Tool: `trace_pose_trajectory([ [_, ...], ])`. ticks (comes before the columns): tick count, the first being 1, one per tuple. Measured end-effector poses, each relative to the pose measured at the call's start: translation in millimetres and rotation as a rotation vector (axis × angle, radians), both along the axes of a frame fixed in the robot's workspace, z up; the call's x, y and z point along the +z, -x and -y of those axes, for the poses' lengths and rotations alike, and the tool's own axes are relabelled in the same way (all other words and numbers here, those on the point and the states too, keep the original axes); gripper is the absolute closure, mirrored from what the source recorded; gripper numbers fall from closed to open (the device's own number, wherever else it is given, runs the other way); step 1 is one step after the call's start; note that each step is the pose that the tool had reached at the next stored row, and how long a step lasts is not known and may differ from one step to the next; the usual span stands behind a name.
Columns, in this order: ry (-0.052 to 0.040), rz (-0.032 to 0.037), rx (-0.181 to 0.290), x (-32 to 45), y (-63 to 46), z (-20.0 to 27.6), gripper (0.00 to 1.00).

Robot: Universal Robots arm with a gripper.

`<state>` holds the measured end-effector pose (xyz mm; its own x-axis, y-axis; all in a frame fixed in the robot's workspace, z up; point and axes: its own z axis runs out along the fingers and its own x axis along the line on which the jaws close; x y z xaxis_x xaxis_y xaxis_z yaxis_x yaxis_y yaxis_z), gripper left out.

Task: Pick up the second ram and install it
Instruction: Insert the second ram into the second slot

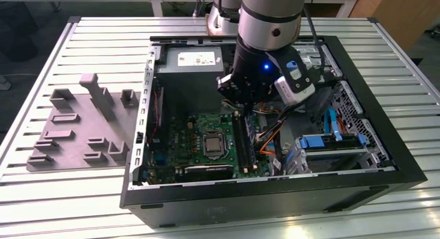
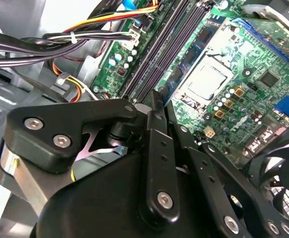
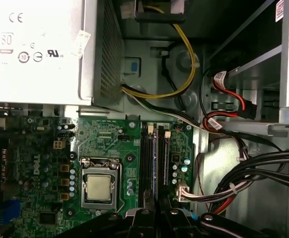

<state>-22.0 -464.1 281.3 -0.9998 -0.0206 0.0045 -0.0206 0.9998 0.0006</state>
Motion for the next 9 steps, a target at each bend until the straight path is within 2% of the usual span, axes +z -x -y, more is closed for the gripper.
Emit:
trace_pose_trajectory([
  [9, 0.0, 0.0, -0.007, -13.3, 3.2, 0.0, 0.86],
])
